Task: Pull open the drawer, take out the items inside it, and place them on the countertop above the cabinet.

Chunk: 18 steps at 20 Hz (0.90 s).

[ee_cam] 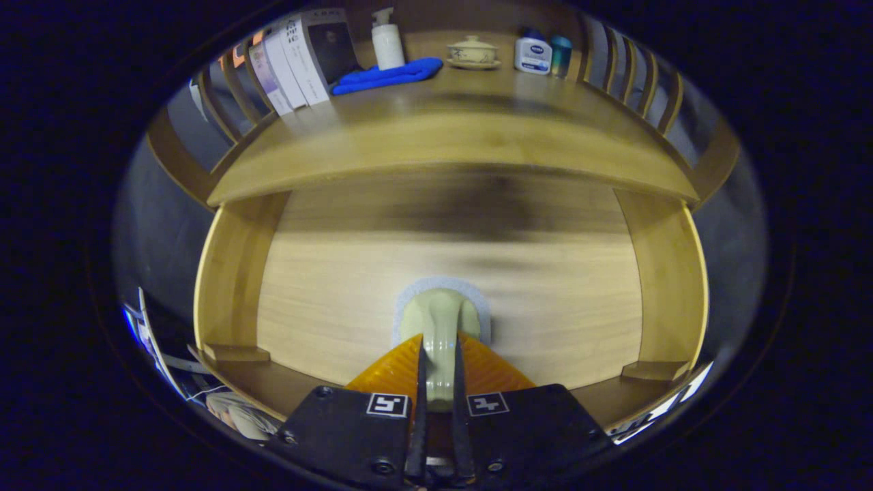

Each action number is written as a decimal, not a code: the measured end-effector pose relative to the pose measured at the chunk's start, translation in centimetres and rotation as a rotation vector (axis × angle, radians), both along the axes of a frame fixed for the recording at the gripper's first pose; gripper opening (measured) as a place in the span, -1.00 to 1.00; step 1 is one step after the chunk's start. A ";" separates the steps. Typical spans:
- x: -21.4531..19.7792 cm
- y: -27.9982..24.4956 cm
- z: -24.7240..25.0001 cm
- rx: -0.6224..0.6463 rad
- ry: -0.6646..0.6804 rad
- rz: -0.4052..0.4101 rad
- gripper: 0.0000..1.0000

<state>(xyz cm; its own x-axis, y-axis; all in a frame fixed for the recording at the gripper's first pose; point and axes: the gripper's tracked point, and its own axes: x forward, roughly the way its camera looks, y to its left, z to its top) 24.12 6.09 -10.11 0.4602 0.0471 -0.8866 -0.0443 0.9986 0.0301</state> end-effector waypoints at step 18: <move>9.1 -0.1 13.8 0.028 -0.225 -0.018 -0.64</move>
<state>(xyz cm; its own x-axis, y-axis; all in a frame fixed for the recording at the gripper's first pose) 33.19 5.98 3.72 0.6471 0.0604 -0.7600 -0.0348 0.9982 0.0497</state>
